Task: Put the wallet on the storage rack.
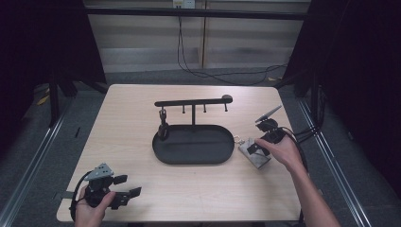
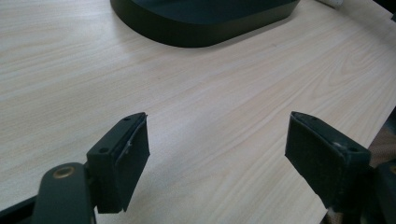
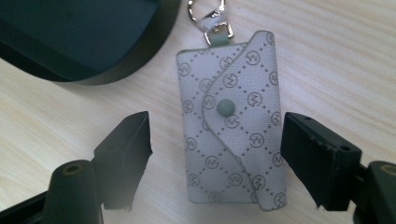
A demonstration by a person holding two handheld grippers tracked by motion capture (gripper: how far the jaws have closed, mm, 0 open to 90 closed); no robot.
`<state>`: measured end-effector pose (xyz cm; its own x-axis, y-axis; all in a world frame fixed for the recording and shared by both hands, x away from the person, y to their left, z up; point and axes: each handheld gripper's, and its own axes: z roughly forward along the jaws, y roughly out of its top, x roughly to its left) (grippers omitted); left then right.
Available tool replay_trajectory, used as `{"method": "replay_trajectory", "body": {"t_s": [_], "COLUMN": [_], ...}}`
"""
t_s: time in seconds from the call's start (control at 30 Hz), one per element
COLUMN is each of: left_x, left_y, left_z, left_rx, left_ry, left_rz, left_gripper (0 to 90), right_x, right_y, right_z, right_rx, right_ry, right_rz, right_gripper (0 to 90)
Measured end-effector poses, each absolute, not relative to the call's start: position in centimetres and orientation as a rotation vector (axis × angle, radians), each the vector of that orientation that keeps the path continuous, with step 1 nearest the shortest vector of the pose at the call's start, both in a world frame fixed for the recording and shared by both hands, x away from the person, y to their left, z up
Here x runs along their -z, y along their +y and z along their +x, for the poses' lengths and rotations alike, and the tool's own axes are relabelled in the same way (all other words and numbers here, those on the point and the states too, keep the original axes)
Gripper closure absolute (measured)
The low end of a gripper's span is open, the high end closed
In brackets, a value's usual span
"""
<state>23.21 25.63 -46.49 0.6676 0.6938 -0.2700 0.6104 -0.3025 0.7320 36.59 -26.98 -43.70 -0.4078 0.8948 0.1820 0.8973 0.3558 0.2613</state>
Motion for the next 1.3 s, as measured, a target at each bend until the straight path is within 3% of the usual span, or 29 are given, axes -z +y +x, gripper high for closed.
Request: {"method": "replay_trajectory", "body": {"t_s": [0.33,1.3], "left_x": [46.6,46.9], "left_y": [25.6,25.2], "left_z": [23.3,23.5], "left_rx": [-0.104,-0.069], "left_ry": [1.006,0.993], "left_rz": [2.020,2.063], "left_gripper": [21.7,21.7], "right_x": [45.3,47.5], "right_y": [-26.0,-24.1], "right_z": [37.7,38.7], "right_rx": [0.332,0.137], "right_ry": [-2.658,-2.699], "right_rz": [-1.669,-1.673], "right_gripper": [21.2,27.3]}}
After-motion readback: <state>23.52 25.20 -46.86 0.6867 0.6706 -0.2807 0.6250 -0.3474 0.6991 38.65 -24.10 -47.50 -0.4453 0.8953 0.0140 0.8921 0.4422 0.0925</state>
